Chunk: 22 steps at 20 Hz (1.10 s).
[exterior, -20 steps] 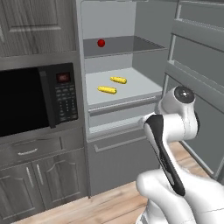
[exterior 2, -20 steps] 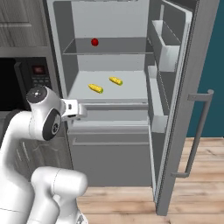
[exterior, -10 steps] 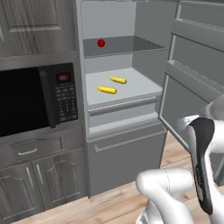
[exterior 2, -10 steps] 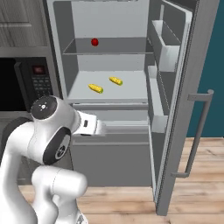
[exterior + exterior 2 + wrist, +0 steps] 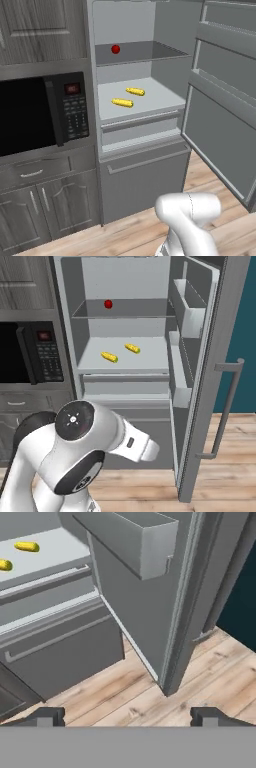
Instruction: Place the corn in the correct fridge rack based on whether it is a fruit or vegetable. Finally, close the fridge door.
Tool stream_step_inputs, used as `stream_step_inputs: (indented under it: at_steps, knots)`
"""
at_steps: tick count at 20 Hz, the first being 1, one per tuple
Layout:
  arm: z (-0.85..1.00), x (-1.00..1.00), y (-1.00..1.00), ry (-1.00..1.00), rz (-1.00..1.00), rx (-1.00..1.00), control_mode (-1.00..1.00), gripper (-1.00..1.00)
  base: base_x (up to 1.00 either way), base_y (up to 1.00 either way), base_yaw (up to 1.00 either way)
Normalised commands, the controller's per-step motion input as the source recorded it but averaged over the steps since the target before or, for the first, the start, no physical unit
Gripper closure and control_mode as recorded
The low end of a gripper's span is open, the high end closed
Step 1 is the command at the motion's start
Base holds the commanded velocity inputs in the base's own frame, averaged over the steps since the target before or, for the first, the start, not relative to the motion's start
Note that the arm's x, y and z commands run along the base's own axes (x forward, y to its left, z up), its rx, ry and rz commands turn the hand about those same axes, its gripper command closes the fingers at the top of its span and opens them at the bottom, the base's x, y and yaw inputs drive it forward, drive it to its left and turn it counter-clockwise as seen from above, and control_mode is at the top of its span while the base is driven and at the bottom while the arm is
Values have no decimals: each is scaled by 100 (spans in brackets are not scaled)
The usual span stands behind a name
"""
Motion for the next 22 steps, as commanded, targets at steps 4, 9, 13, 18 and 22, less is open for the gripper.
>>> stream_step_inputs:
  at_steps: [4, 9, 13, 18, 22]
  knots:
    - [-2, -20, -100, 0, -18, 11, -100, -100, 0, 0, 0]
    - [-3, 0, -100, -6, -3, 11, -100, -100, 0, 0, 0]
    - [-18, 1, -100, -15, 1, 5, -100, -100, 0, 0, 0]
    - [-18, 30, -100, -16, 20, 1, -100, -100, 0, 0, 0]
    - [-29, 61, -90, -12, 30, 0, -100, -100, 0, 0, 0]
